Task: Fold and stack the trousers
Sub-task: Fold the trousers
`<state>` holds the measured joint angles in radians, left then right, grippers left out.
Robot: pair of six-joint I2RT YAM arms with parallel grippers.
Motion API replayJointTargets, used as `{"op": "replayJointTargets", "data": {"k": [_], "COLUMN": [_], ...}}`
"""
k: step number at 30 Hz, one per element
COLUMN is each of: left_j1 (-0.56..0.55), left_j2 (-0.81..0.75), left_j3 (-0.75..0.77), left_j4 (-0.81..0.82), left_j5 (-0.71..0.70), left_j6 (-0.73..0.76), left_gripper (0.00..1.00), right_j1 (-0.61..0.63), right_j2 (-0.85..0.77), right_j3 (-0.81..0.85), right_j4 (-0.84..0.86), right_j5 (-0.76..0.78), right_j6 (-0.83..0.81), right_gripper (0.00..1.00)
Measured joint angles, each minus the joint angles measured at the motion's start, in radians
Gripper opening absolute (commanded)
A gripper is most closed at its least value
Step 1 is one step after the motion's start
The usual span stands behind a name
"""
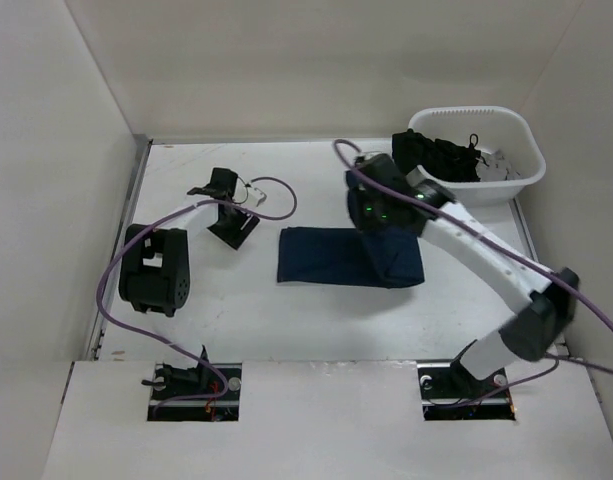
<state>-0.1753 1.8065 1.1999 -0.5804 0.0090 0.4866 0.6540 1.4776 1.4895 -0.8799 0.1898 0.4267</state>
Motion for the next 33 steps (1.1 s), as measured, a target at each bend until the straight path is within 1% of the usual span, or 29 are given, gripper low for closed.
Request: {"op": "replayJointTargets", "data": {"k": [2, 5, 10, 11, 13, 14, 15, 16, 17, 19, 22, 24, 25, 27, 30, 31, 33], "left_j1": [0.026, 0.082, 0.184, 0.198, 0.216, 0.22, 0.224, 0.228, 0.231, 0.235, 0.25, 0.265, 0.274, 0.286, 0.297, 0.294, 0.271], "left_j2": [0.0, 0.007, 0.067, 0.075, 0.083, 0.087, 0.089, 0.091, 0.093, 0.098, 0.108, 0.113, 0.114, 0.114, 0.106, 0.098, 0.065], "left_j3": [0.006, 0.012, 0.043, 0.052, 0.061, 0.065, 0.068, 0.071, 0.074, 0.081, 0.096, 0.106, 0.109, 0.109, 0.109, 0.109, 0.105], "left_j4": [0.0, 0.001, 0.011, 0.017, 0.023, 0.024, 0.023, 0.023, 0.023, 0.023, 0.023, 0.024, 0.024, 0.024, 0.021, 0.019, 0.014], "left_j5": [0.001, 0.004, 0.015, 0.018, 0.025, 0.027, 0.03, 0.031, 0.032, 0.034, 0.039, 0.037, 0.032, 0.021, 0.009, 0.007, 0.006], "left_j6": [-0.007, -0.013, -0.03, -0.035, -0.044, -0.047, -0.049, -0.05, -0.05, -0.05, -0.05, -0.05, -0.049, -0.047, -0.044, -0.043, -0.042], "left_gripper": [0.62, 0.62, 0.61, 0.61, 0.61, 0.61, 0.61, 0.61, 0.61, 0.61, 0.61, 0.6, 0.6, 0.61, 0.61, 0.61, 0.62], "right_j1": [0.093, 0.179, 0.234, 0.237, 0.238, 0.237, 0.237, 0.237, 0.237, 0.238, 0.252, 0.273, 0.286, 0.309, 0.315, 0.294, 0.209], "right_j2": [0.117, 0.261, 0.476, 0.51, 0.559, 0.58, 0.601, 0.621, 0.64, 0.673, 0.696, 0.682, 0.655, 0.554, 0.342, 0.266, 0.143], "right_j3": [0.095, 0.225, 0.425, 0.442, 0.454, 0.454, 0.454, 0.454, 0.454, 0.454, 0.452, 0.43, 0.389, 0.256, 0.008, -0.076, -0.218], "right_j4": [0.005, 0.029, 0.103, 0.123, 0.157, 0.168, 0.18, 0.195, 0.208, 0.237, 0.313, 0.403, 0.47, 0.582, 0.681, 0.699, 0.715], "right_j5": [0.026, 0.043, 0.047, 0.047, 0.039, 0.035, 0.03, 0.024, 0.014, -0.028, -0.136, -0.201, -0.227, -0.253, -0.253, -0.246, -0.221], "right_j6": [0.023, 0.04, 0.051, 0.056, 0.072, 0.079, 0.089, 0.098, 0.106, 0.108, 0.105, 0.088, 0.077, 0.071, 0.108, 0.13, 0.172], "right_gripper": [0.0, 0.0, 0.02, 0.04, 0.12, 0.2, 0.34, 0.56, 1.0, 1.0, 1.0, 1.0, 1.0, 1.0, 1.0, 1.0, 1.0]}}
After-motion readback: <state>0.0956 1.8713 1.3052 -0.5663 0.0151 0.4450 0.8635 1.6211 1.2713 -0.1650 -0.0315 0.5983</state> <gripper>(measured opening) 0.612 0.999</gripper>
